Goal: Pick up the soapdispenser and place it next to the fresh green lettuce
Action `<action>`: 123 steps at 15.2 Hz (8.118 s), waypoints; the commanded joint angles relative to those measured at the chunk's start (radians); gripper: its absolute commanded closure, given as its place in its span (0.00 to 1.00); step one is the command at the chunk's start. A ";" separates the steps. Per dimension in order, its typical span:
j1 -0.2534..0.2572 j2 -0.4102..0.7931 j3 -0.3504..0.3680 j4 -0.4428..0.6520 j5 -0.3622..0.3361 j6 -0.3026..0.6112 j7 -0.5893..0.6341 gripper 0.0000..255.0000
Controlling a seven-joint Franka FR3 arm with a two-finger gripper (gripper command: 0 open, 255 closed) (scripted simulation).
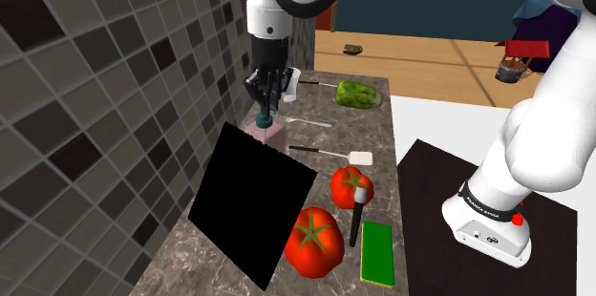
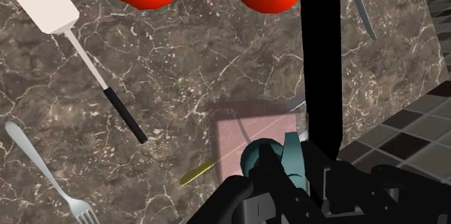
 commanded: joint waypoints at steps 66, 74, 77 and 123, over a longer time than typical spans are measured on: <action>-0.314 -0.317 -0.411 -0.115 -0.006 -0.312 -0.686 1.00; -0.314 -0.328 -0.409 -0.233 -0.005 -0.206 -0.699 1.00; -0.314 -0.328 -0.409 -0.274 -0.004 -0.166 -0.704 1.00; -0.319 -0.283 -0.415 -0.458 0.004 0.059 -0.750 0.00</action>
